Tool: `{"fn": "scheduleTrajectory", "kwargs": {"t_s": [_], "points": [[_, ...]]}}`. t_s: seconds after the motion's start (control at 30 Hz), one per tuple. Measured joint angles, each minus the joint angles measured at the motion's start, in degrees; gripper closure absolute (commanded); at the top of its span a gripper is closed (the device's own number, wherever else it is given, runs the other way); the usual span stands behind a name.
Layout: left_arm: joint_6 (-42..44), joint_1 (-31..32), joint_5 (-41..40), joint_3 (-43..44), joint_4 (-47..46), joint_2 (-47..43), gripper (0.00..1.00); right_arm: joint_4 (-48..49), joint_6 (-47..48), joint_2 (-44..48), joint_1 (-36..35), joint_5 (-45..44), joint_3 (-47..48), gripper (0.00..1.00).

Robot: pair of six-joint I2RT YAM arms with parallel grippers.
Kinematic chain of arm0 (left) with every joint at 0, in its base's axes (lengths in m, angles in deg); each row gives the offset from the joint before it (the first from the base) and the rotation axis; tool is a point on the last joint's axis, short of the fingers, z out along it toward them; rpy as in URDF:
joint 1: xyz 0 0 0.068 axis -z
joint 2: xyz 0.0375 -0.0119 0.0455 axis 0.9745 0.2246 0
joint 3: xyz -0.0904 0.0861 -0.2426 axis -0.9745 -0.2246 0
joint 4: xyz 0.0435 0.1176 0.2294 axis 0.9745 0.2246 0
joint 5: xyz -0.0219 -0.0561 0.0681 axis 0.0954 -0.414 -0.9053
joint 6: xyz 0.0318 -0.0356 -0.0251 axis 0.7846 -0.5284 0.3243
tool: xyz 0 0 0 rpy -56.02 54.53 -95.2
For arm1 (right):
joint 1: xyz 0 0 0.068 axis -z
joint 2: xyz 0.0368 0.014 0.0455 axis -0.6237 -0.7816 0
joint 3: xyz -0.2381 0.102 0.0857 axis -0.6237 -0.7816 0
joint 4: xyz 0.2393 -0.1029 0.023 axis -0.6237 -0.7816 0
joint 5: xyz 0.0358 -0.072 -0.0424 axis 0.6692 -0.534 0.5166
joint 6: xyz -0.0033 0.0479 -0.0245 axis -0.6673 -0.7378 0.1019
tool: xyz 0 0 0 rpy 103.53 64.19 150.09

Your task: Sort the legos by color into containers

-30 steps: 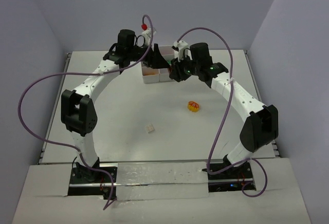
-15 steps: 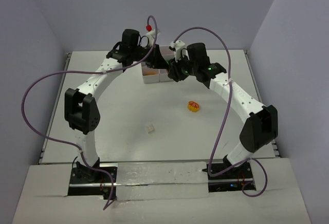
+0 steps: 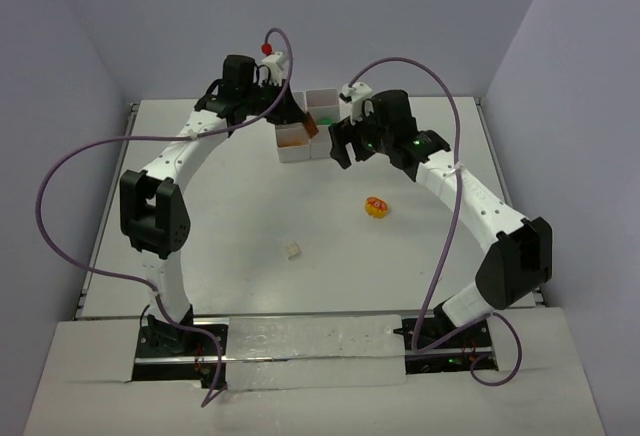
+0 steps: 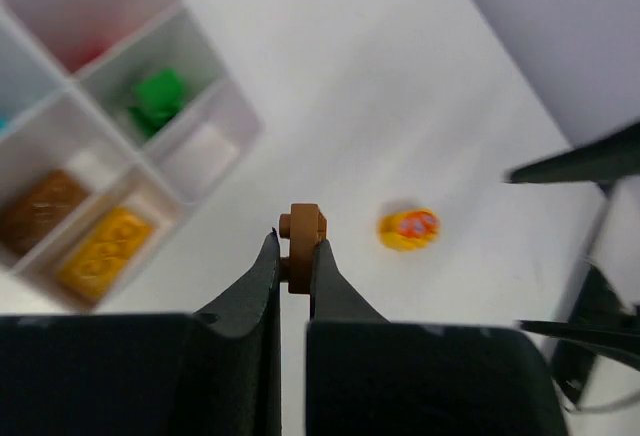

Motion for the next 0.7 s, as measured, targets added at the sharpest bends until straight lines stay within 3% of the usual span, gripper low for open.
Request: {"fn": "scheduleTrajectory", "kwargs": {"t_s": [0.37,0.7], "points": [[16.84,-0.75,-23.41,1.85,-3.66,4.25,1.0,-4.69,2.5,1.78,5.48,0.95,-4.64,0.1],[21.89,-0.66,-28.23,6.04,-4.44,11.87,0.99,-7.1,4.5,0.89,7.79,1.07,-5.33,0.09]]}}
